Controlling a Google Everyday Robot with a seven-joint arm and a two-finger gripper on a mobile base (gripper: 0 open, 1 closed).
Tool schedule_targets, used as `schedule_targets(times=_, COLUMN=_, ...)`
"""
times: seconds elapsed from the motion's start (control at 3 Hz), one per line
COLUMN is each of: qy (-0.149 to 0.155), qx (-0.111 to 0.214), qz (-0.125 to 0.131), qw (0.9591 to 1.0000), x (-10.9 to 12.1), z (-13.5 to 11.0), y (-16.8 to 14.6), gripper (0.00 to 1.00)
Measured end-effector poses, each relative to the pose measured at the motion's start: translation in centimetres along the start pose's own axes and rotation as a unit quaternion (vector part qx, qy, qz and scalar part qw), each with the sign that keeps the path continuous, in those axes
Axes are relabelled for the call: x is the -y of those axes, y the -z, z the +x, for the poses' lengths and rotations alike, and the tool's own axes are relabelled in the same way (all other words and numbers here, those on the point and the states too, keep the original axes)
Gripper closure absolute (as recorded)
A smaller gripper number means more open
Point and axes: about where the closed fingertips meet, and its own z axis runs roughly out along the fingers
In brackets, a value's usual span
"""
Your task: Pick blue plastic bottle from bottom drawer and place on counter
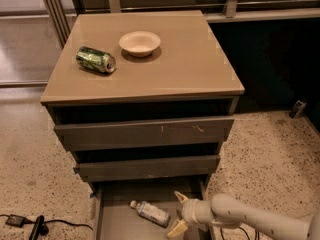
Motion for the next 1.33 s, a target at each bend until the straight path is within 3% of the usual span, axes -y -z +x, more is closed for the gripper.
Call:
schedule_targets(times=0.33, qy=0.014, qx=-0.011, qz=-0.03, qw=0.9994, x=0.1, z=-0.6, y=-6.9, gripper=0.0)
schedule_targets(times=1.33, qy=0.014, qx=-0.026, qz=-0.023, qw=0.9993, x=0.8, z=1.6, y=-9.8, gripper=0.0)
